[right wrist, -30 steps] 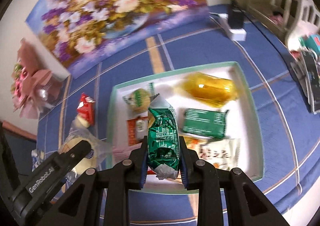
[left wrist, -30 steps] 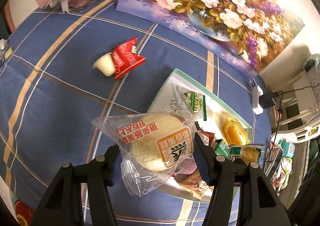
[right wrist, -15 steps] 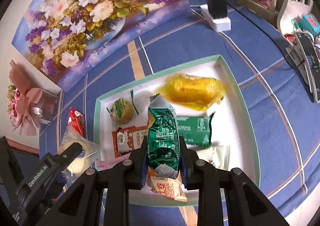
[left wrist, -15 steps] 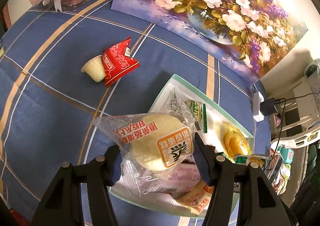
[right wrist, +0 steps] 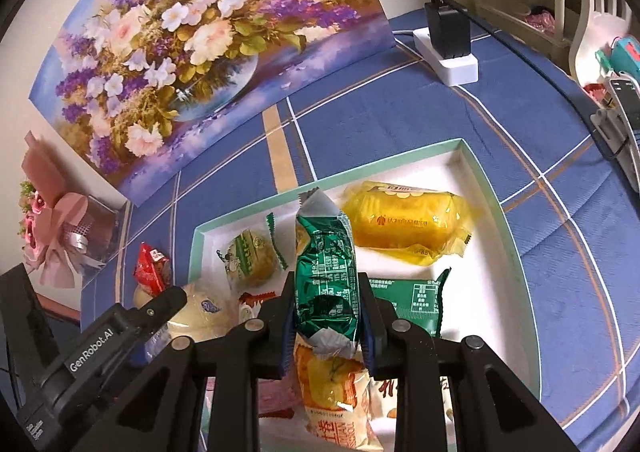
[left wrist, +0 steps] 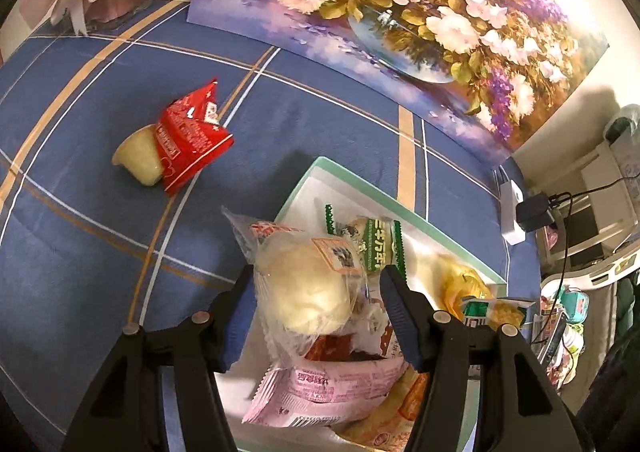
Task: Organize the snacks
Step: 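Carry the bun and green packet over the white tray and open both tools, then move both tools back toward the jelly cup and red packet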
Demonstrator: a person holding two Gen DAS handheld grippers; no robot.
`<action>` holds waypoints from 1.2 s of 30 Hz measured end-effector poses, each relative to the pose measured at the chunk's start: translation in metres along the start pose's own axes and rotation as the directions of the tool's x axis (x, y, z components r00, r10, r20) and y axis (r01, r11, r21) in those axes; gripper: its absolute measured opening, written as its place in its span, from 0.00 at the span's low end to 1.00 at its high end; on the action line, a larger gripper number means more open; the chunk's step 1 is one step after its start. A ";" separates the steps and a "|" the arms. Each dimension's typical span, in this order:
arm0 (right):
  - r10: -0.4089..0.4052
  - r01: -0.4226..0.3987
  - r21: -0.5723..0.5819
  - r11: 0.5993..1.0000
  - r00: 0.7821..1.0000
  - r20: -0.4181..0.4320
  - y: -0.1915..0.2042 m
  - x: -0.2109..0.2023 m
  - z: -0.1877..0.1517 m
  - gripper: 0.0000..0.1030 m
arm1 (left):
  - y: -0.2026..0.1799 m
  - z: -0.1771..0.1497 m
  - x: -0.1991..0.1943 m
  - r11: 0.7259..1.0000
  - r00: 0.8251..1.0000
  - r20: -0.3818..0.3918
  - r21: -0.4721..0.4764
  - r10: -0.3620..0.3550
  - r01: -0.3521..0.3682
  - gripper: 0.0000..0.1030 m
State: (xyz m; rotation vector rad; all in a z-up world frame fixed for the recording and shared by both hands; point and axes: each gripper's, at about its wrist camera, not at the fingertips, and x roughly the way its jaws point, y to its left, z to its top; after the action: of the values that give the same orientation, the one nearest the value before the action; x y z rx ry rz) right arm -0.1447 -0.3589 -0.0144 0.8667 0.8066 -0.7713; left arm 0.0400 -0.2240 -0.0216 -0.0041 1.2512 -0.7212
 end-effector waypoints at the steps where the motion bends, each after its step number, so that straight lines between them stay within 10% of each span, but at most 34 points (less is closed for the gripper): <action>1: -0.001 0.001 0.002 1.000 1.000 -0.003 0.000 0.002 0.000 0.27 | 0.000 0.000 0.001 1.000 1.000 -0.001 -0.001 0.000 0.000 0.61; 14: -0.007 0.007 -0.026 1.000 1.000 -0.016 0.009 0.003 0.002 0.28 | 0.004 -0.002 0.014 1.000 0.999 -0.049 0.007 0.020 -0.019 0.61; 17: -0.019 0.019 -0.032 0.999 1.000 -0.012 0.011 0.000 0.002 0.30 | 0.002 -0.001 0.008 1.000 0.999 -0.036 0.016 0.016 -0.015 0.75; 21: -0.044 0.044 -0.038 0.998 0.999 -0.010 0.012 -0.003 0.000 0.62 | 0.001 0.001 0.001 0.999 0.999 -0.033 0.024 0.027 -0.026 0.76; 24: -0.060 0.060 -0.054 0.997 0.998 -0.006 0.015 -0.006 -0.001 0.66 | 0.001 0.001 -0.003 0.998 0.998 -0.023 0.030 0.062 -0.061 0.91; 36: -0.056 0.057 -0.070 0.996 0.998 0.005 0.021 -0.016 -0.009 1.00 | 0.014 -0.002 -0.021 0.978 0.978 0.043 0.045 0.204 -0.205 0.94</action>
State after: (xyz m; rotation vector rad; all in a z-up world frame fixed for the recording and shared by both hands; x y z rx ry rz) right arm -0.1380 -0.3379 0.0027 0.7830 0.8540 -0.7891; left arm 0.0424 -0.2017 -0.0093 0.1486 1.1779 -0.5701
